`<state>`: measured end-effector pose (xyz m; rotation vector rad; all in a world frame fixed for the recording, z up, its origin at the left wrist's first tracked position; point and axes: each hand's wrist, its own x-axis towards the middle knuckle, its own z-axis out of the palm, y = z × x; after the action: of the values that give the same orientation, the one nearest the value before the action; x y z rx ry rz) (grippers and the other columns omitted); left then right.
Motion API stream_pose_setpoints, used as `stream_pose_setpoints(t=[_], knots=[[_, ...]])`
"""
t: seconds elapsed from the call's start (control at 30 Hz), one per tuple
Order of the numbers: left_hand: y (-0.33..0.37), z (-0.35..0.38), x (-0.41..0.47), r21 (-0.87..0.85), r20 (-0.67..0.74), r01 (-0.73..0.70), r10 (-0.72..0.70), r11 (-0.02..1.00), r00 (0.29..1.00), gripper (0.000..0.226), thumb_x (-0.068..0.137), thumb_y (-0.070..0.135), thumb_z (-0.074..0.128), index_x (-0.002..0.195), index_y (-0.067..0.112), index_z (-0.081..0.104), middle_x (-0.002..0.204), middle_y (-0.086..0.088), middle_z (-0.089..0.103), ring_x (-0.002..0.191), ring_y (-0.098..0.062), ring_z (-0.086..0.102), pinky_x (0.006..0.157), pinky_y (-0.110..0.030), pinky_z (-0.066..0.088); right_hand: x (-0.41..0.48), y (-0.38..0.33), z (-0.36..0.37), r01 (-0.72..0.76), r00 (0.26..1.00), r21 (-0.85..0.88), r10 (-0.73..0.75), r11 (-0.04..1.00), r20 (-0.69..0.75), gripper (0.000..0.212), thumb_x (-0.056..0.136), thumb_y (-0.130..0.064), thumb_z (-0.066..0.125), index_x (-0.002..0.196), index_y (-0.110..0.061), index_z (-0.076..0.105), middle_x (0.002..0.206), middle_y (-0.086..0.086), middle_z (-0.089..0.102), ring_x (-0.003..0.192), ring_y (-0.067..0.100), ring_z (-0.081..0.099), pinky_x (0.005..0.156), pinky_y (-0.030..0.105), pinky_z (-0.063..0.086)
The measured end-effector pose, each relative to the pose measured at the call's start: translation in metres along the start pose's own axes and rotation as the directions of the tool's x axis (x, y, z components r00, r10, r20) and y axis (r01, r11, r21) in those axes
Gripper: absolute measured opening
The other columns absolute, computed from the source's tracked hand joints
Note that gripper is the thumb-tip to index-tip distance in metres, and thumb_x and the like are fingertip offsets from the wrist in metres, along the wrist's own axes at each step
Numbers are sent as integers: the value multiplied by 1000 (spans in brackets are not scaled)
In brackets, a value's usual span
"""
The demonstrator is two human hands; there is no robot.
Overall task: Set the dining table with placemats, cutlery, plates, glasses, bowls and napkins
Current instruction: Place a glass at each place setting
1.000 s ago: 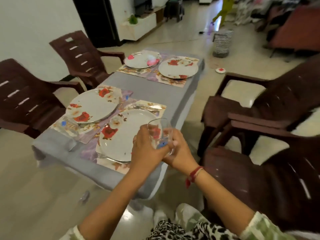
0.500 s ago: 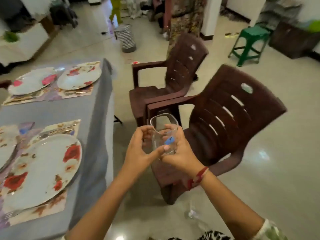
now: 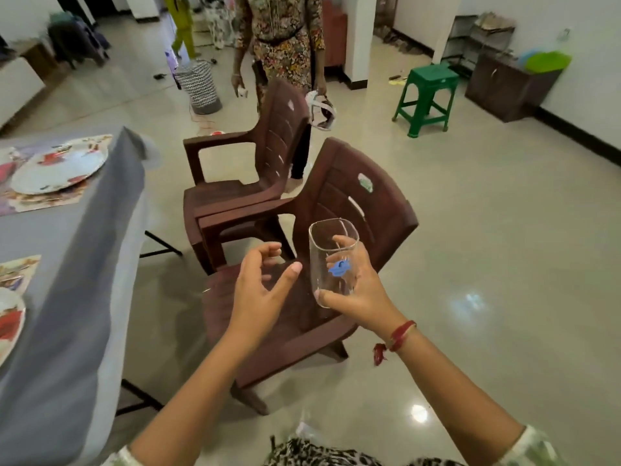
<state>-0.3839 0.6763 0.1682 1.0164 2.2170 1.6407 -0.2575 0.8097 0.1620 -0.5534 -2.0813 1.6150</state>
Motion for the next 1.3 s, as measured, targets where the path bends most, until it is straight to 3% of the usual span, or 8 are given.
stream_pose_setpoints(t=[0.1, 0.27, 0.43, 0.6, 0.73, 0.93, 1.1, 1.3], knots=[[7, 31, 14, -11, -45, 2, -3, 1000, 999, 33, 78, 54, 60, 108, 43, 50, 111, 11, 56, 101, -5, 56, 82, -29, 50, 6, 2, -35, -9, 1000, -21, 9, 1000, 11, 78, 71, -9, 80, 130, -28, 33, 111, -16, 52, 104, -7, 55, 91, 15, 48], [13, 78, 55, 11, -61, 6, -5, 1000, 998, 35, 81, 48, 59, 111, 30, 54, 114, 7, 58, 105, -9, 56, 83, -37, 52, 31, 8, -90, 2, 998, -13, -3, 1000, -60, 80, 61, -21, 89, 125, -23, 41, 109, -9, 57, 101, 6, 61, 86, 20, 53], [20, 151, 109, 2, -61, -15, 16, 1000, 998, 29, 83, 48, 59, 108, 35, 53, 116, 4, 57, 105, -8, 55, 82, -35, 52, 68, 30, -157, -46, 996, -17, 44, 999, -83, 78, 56, -33, 89, 119, -28, 43, 108, -17, 55, 95, 7, 63, 76, 19, 54], [20, 242, 183, -35, -107, -12, 9, 999, 994, 24, 88, 32, 64, 109, 35, 52, 117, 7, 56, 105, -5, 54, 82, -29, 50, 151, 70, -233, -73, 997, 1, 73, 997, -35, 81, 51, -35, 90, 118, -30, 44, 104, -11, 59, 90, 8, 62, 73, 16, 50], [33, 291, 259, -82, -247, 52, -71, 995, 966, 27, 88, 31, 65, 112, 27, 54, 115, 4, 57, 101, 0, 54, 80, -25, 48, 235, 74, -297, -54, 995, -50, 58, 997, 82, 83, 53, -35, 89, 122, -32, 43, 109, -11, 55, 95, 9, 62, 81, 17, 50], [54, 314, 354, -14, -305, 76, -77, 997, 949, 27, 91, 26, 63, 115, 27, 52, 118, 3, 56, 108, -8, 53, 90, -34, 50, 355, 80, -347, -32, 994, 37, 28, 999, 105, 82, 50, -37, 86, 120, -33, 44, 116, -1, 58, 100, 14, 61, 82, 16, 50], [44, 322, 421, 20, -436, 120, -99, 993, 894, 27, 91, 27, 64, 115, 26, 53, 117, 2, 57, 106, -12, 55, 83, -27, 51, 470, 106, -347, -29, 972, 72, 11, 997, 234, 83, 52, -36, 85, 122, -30, 42, 118, 3, 55, 104, 15, 60, 88, 25, 50], [20, 337, 508, 25, -630, 284, -205, 959, 749, 26, 89, 25, 65, 112, 25, 55, 112, 3, 57, 103, -7, 55, 81, -24, 49, 619, 130, -340, -6, 893, 122, -50, 992, 448, 84, 51, -39, 83, 122, -32, 40, 122, 1, 50, 109, 17, 57, 94, 29, 48]])
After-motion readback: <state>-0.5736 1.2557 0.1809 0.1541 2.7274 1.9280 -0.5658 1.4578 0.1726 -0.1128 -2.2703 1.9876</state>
